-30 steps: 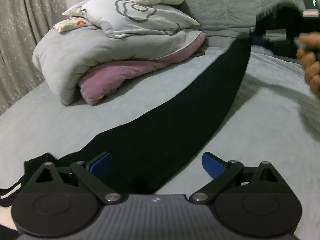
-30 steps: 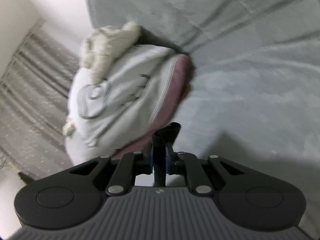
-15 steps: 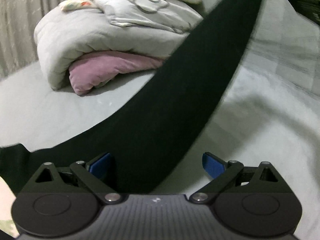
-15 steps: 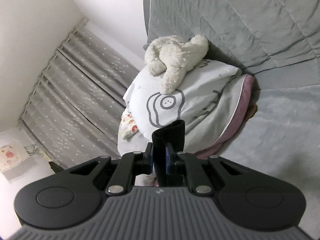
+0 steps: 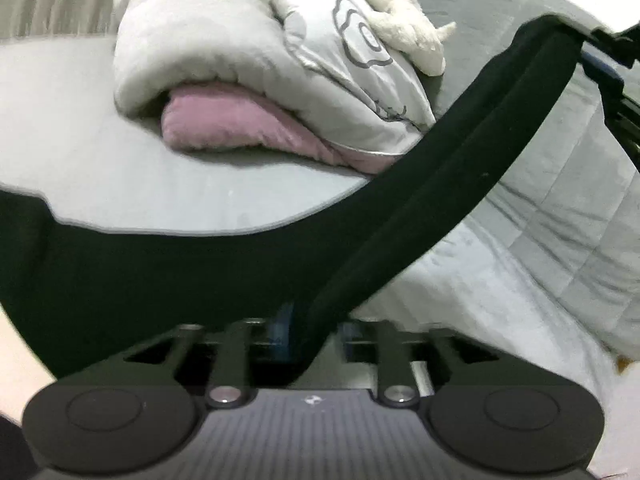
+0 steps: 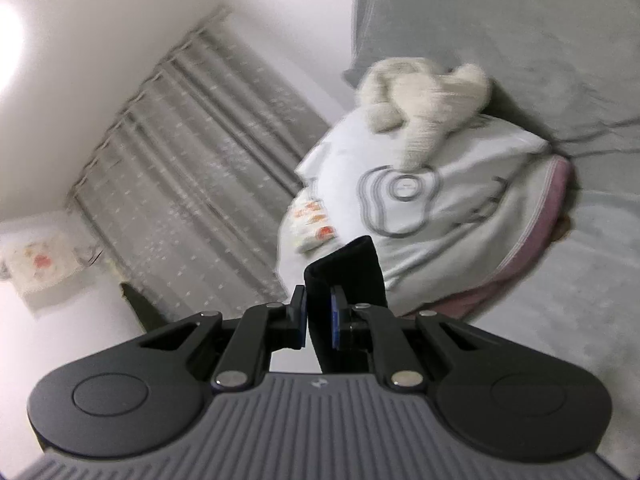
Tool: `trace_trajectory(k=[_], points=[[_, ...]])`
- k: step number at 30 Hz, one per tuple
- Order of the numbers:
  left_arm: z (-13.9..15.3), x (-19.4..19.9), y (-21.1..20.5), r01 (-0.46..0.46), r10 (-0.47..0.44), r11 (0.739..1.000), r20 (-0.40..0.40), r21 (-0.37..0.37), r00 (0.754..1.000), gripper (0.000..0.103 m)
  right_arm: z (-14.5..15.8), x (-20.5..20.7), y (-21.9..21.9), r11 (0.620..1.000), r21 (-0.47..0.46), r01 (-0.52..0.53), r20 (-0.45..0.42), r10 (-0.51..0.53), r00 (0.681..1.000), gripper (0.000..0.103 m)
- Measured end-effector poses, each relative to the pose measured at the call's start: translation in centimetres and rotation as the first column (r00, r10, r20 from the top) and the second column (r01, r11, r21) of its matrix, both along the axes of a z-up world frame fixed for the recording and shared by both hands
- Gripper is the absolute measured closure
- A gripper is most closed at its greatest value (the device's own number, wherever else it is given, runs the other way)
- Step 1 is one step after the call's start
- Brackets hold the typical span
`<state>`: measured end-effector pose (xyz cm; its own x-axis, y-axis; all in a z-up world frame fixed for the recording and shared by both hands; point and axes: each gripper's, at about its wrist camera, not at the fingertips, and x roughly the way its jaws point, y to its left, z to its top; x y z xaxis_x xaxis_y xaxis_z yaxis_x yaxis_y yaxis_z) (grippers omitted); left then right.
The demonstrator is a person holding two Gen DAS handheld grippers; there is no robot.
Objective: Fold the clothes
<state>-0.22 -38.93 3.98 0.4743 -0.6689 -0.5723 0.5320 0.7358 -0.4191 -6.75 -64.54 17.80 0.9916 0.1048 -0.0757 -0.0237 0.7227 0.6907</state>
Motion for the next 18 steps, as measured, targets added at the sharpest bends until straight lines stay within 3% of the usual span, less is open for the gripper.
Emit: trace_trajectory(k=[1,8,14,18], points=[[0.1,-0.4,0.7,-0.008,0.008,1.0,-0.003,-0.017,1.0,0.033,0.5,0.1,0.9,1.0,-0.016,-0.018,0.011,0.018,1.0,0.09],[2.7,-3.2,9.7,-0.066,0.067,0.996,0.003,-0.059,0.998,0.033,4.0,0.8,7.9,0.974,-0.146,-0.173,0.053,0.182,0.982,0.09],[4.8,-3.6,20.4,-0.199,0.199,0.98,0.006,-0.018,0.98,0.031,5.7,1.2,16.7,0.9,-0.28,-0.335,0.022,0.355,0.935,0.091],[6.2,-3.8,29.4,-0.297,0.298,0.954,-0.007,0.026,0.955,0.031,5.6,1.6,23.6,0.843,-0.35,-0.41,-0.018,0.431,0.902,0.091]])
